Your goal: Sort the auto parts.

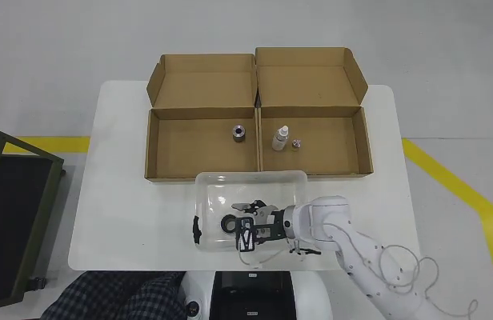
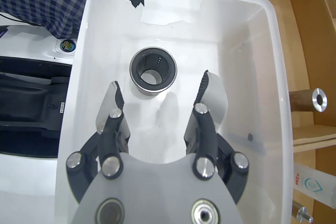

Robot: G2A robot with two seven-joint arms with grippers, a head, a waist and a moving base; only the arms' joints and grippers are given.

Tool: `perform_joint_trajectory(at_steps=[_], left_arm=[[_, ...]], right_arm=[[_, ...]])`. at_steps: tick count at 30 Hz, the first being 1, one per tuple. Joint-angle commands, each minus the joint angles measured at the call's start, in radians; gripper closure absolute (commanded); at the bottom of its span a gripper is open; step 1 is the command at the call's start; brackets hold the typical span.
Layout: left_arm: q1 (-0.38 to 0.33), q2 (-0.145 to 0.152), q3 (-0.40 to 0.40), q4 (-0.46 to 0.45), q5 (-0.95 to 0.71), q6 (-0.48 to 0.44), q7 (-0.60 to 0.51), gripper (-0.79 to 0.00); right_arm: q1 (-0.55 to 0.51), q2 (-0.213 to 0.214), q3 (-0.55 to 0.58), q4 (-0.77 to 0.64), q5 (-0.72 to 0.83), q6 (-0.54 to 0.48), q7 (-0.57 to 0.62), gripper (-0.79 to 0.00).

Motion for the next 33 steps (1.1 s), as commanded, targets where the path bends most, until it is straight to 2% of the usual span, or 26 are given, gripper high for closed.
perform_joint_trajectory(at_steps=[1,16,21,23,28,31,33], left_arm=[[0.000,0.000,0.000,0.000,0.000,0.000,0.000,-0.785],[0.000,0.000,0.000,0.000,0.000,0.000,0.000,-0.785],[0.000,0.000,0.000,0.000,0.000,0.000,0.000,-0.785],[0.000,0.000,0.000,0.000,0.000,0.000,0.000,-0.785],[0.000,0.000,0.000,0.000,0.000,0.000,0.000,-0.785],[0.000,0.000,0.000,0.000,0.000,0.000,0.000,-0.785],[0.000,0.000,0.000,0.000,0.000,0.000,0.000,-0.785]], right_arm=[[0.014,-0.004,-0.015,0.015,0.008,0.011,0.001,-0.520],[0.093,-0.030,-0.101,0.123,0.069,0.062,0.019,-0.520],[0.105,-0.034,-0.116,0.146,0.080,0.062,0.021,-0.459],[0.108,-0.035,-0.121,0.154,0.085,0.060,0.021,-0.391],[0.111,-0.035,-0.124,0.159,0.096,0.055,0.013,-0.317],[0.110,-0.033,-0.122,0.151,0.099,0.049,0.011,-0.148],[0.108,-0.031,-0.120,0.146,0.104,0.044,0.007,0.000]])
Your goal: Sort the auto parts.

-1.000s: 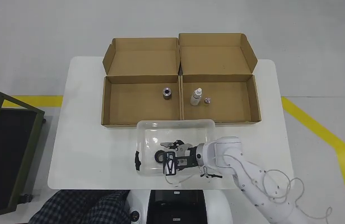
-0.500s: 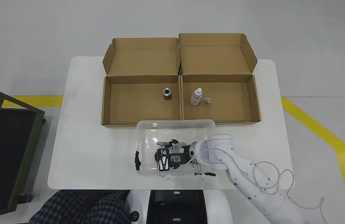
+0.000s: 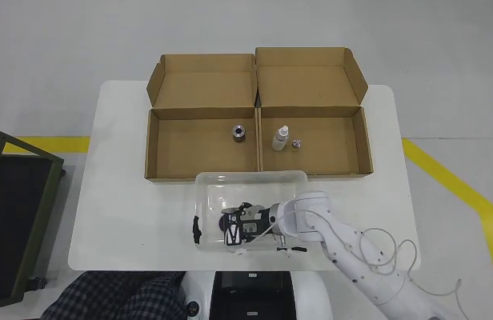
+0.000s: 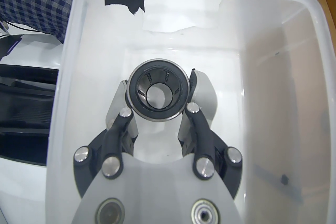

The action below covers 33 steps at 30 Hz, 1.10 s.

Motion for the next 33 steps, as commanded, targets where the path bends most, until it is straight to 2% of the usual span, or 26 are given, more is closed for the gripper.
perform_joint_trajectory(at_steps=[1,33], left_arm=[[0.000,0.000,0.000,0.000,0.000,0.000,0.000,-0.785],[0.000,0.000,0.000,0.000,0.000,0.000,0.000,-0.785]], right_arm=[[-0.001,0.002,0.004,-0.005,0.004,-0.004,-0.004,0.000],[-0.024,0.056,0.249,-0.253,0.185,-0.004,-0.073,0.000]])
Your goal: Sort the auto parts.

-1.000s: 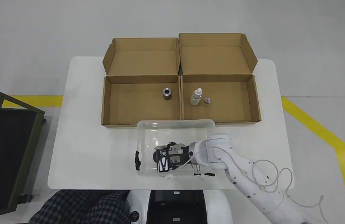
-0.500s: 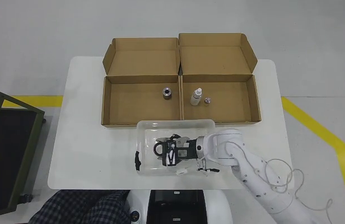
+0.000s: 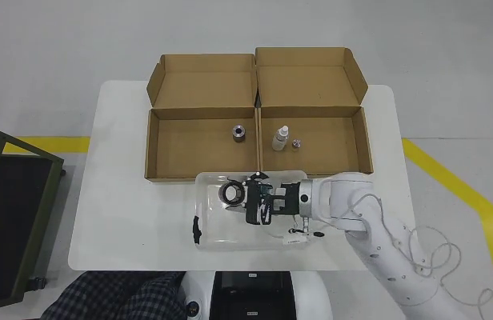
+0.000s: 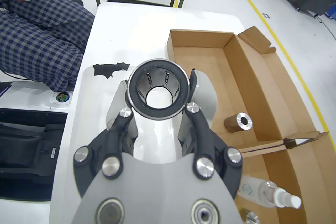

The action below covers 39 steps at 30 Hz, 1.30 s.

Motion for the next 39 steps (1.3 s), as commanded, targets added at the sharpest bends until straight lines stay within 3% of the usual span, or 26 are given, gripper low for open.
perform_joint_trajectory(at_steps=[1,20,39], left_arm=[[0.000,0.000,0.000,0.000,0.000,0.000,0.000,-0.785],[0.000,0.000,0.000,0.000,0.000,0.000,0.000,-0.785],[0.000,0.000,0.000,0.000,0.000,0.000,0.000,-0.785]], right_arm=[[0.000,0.003,0.018,-0.017,0.011,0.002,-0.002,0.000],[-0.033,0.041,0.232,-0.132,0.103,-0.001,-0.043,0.000],[-0.058,0.063,0.294,-0.178,0.139,-0.003,-0.056,0.000]])
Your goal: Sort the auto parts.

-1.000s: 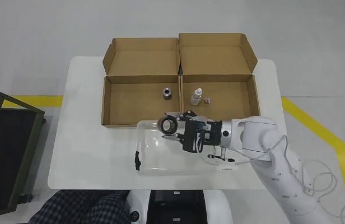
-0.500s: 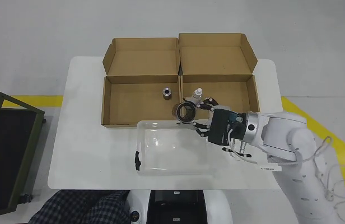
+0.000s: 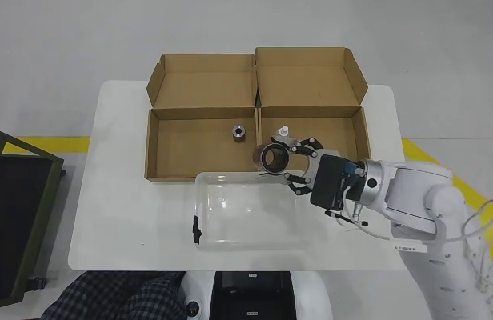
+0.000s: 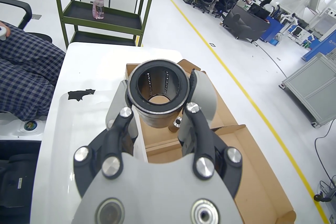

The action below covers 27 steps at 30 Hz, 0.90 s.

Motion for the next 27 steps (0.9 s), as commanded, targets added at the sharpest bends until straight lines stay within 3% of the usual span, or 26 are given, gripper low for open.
perform_joint_trajectory(at_steps=[1,17,27], left_arm=[[0.000,0.000,0.000,0.000,0.000,0.000,0.000,-0.785],[0.000,0.000,0.000,0.000,0.000,0.000,0.000,-0.785],[0.000,0.000,0.000,0.000,0.000,0.000,0.000,-0.785]], right_arm=[[0.000,0.001,0.001,-0.001,0.000,0.002,-0.002,0.000],[0.053,0.002,-0.094,0.040,-0.032,0.031,0.023,0.000],[0.165,-0.020,-0.237,0.188,-0.031,0.108,0.070,0.000]])
